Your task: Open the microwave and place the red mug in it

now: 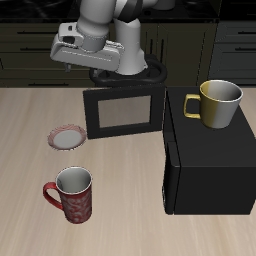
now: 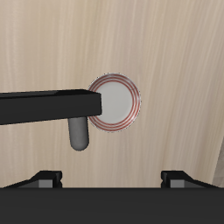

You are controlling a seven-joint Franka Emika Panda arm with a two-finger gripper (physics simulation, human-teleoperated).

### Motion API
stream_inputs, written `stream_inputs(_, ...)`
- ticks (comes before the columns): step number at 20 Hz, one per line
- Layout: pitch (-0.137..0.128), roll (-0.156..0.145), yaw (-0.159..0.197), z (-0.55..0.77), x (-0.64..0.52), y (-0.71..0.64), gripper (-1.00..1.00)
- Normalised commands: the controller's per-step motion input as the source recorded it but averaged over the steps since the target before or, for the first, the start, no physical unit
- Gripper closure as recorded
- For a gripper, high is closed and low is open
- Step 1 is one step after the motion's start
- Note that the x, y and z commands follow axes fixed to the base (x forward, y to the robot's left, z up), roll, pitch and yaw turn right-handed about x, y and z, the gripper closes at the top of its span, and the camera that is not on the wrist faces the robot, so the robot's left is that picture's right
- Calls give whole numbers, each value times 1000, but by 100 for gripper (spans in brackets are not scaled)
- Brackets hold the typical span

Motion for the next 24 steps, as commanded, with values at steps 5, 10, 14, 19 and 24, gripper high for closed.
stream_inputs(5, -78, 1, 51, 656, -66, -74, -100)
stream_inputs(10, -63, 54, 8, 939, 146, -225, -100)
stream_inputs(14, 18, 50, -61, 433, 122, -115, -100)
stream_inputs(19, 105, 134, -74, 408, 362, -76, -100)
stream_inputs(24, 89, 104, -50, 181, 405, -9, -100)
